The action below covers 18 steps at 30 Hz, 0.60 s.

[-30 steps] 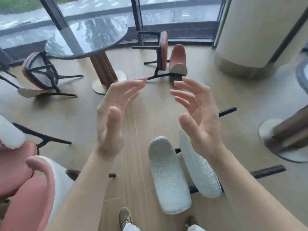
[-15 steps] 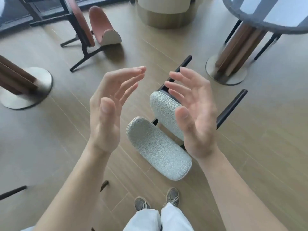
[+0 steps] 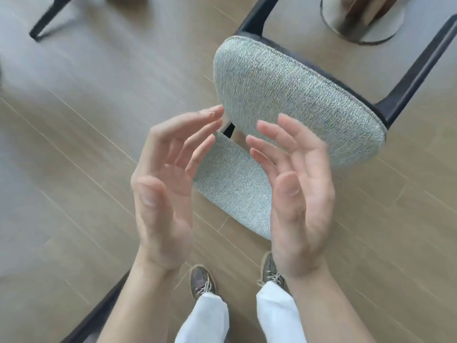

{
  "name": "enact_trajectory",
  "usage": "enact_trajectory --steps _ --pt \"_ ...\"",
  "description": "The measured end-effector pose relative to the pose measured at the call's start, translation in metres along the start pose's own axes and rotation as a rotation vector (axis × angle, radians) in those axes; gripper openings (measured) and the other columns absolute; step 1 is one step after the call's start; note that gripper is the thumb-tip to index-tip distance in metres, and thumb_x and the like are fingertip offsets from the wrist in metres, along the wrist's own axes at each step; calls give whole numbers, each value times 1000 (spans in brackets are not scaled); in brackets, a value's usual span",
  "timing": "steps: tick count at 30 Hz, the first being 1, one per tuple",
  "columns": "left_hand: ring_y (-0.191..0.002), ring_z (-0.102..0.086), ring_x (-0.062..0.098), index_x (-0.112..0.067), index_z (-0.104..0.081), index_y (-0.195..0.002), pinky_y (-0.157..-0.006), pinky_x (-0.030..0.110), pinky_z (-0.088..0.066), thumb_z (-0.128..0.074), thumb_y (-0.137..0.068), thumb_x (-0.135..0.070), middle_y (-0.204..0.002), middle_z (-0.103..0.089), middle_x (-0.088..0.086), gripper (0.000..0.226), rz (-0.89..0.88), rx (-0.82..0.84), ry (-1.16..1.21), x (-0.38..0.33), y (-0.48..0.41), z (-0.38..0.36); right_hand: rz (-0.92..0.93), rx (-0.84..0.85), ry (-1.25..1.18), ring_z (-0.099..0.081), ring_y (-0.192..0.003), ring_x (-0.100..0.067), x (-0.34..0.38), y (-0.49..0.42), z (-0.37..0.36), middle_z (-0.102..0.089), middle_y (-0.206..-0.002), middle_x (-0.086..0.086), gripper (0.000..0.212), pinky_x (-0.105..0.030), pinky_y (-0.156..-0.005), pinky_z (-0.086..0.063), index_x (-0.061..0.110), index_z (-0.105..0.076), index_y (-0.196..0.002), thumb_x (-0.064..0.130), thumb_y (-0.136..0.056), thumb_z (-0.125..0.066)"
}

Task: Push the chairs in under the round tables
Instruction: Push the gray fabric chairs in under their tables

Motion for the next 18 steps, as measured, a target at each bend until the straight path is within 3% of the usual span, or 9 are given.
enact_trajectory --steps 7,11,15,18 --pt "-142 -61 33 -25 -64 -128 -118 47 -46 -50 -87 -83 -143 -69 3 72 107 -73 6 204 48 37 -198 -185 -135 -69 -130 -33 -206 52 31 -68 -138 -11 85 -37 -110 -52 13 -53 -142 74 -86 -71" --pt "-138 -64 32 -25 -64 -126 -118 50 -48 -50 -85 -80 -141 -70 3 70 178 -81 -9 309 82 54 -278 -294 -193 -70 -128 -31 -311 82 52 -71 -135 -9 86 -38 -108 -54 16 -57 -139 75 -80 -76" --pt "-134 -68 28 -26 -62 -122 -116 49 -52 -19 -94 -61 -132 -74 -6 62 247 -49 -22 391 102 78 -353 -345 -214 -71 -127 -28 -397 110 70 -72 -136 -10 82 -34 -105 -56 15 -58 -141 69 -81 -78" --pt "-128 -71 24 -27 -64 -119 -114 46 -53 -10 -107 -56 -126 -76 -8 61 337 -83 -10 449 111 93 -421 -414 -209 -72 -126 -23 -459 125 76 -74 -133 -7 62 -36 -105 -57 17 -61 -138 49 -86 -70"
Point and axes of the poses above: each hand's wrist, its own y-axis away from the middle knuckle, its own z-axis out of the back of the hand, x = y × z, the point moved 2 cm from there along -y, towards the middle knuckle
